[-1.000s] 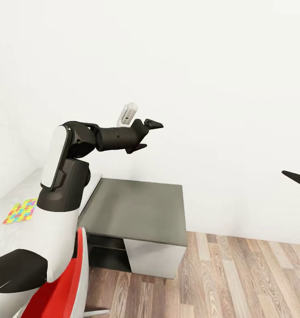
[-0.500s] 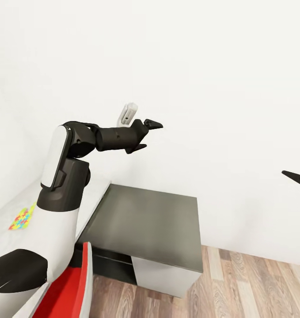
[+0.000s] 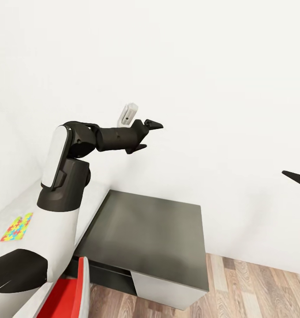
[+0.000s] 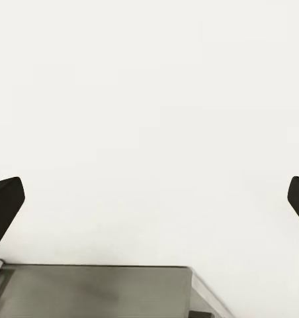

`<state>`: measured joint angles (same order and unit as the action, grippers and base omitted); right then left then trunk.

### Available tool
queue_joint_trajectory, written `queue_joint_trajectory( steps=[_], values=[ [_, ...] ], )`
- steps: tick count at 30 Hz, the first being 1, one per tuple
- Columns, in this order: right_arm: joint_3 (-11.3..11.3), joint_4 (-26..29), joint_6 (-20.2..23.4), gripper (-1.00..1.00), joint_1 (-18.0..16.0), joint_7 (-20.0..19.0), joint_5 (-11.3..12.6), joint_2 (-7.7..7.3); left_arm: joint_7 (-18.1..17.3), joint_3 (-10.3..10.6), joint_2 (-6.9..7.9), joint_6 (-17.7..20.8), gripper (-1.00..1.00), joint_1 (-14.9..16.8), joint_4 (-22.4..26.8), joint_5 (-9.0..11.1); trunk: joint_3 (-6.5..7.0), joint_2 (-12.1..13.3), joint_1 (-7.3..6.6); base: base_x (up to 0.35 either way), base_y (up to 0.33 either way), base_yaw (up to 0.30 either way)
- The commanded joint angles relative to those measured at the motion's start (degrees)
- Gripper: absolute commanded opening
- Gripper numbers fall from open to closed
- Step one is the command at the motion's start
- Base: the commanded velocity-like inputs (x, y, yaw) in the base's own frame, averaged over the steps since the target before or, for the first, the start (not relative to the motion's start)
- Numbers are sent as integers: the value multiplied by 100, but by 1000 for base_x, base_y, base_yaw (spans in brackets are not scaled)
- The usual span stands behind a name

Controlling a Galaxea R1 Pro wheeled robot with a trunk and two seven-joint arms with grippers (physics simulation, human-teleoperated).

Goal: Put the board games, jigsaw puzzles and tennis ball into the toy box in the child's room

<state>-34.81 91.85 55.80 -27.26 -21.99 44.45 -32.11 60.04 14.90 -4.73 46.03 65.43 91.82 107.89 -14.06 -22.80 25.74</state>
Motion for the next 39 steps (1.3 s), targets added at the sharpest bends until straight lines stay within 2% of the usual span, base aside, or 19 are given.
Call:
queue_joint_trajectory(
  steps=[1,10,14,17,18,22,25,26,29,30,33,35,37,38,39],
  values=[
    [-8,0,27,100,-8,-51,-42,0,60,-5,-3,11,100,9,2,48,-11,-12,4,29,0,2],
    [0,-3,51,100,-8,-51,-32,-5,60,-9,3,11,100,-8,1,45,-11,-12,4,12,0,1],
    [5,-17,65,100,-8,-51,-24,-5,67,-19,79,11,100,-23,-3,41,-12,-12,4,3,0,50],
    [9,-26,74,100,-8,-51,-20,-6,109,-37,344,10,100,-47,0,46,-16,-12,4,2,0,104],
    [9,-26,74,100,-8,-51,-20,-6,109,-37,344,10,100,-47,0,46,-18,-12,4,1,0,112],
    [15,-33,77,100,-8,-51,-17,-1,146,-102,900,-17,100,-167,12,90,-28,-12,4,1,0,118],
    [16,-49,76,100,-6,-53,-17,34,147,-254,1297,-29,100,-282,16,119,-37,-12,4,0,0,108],
    [16,-49,76,100,-6,-53,-17,34,147,-254,1297,-29,100,-282,16,119,-40,-12,4,0,0,96],
    [19,-59,69,100,-6,-56,-23,137,142,-439,1648,-35,100,-400,17,138,-46,-12,4,0,0,62],
    [19,-59,69,100,-6,-56,-23,137,142,-439,1648,-35,100,-400,17,138,-47,-12,4,0,0,49],
    [37,-65,66,100,-4,-63,-28,223,131,-577,1951,-38,100,-533,18,153,-50,-12,4,0,0,32],
    [125,-67,65,100,-2,-63,-32,258,123,-637,2116,-41,100,-625,19,158,-51,-12,4,0,0,18],
    [303,-66,64,100,-4,-64,-35,273,113,-676,2266,-49,100,-709,14,156,-51,-12,4,0,0,12],
    [303,-66,64,100,-4,-64,-35,273,113,-676,2266,-49,100,-709,14,156,-52,-12,4,0,0,10],
    [422,-64,67,100,-5,-61,-38,275,106,-697,2343,-55,100,-747,12,156,-52,-12,4,0,0,8]
  ],
)
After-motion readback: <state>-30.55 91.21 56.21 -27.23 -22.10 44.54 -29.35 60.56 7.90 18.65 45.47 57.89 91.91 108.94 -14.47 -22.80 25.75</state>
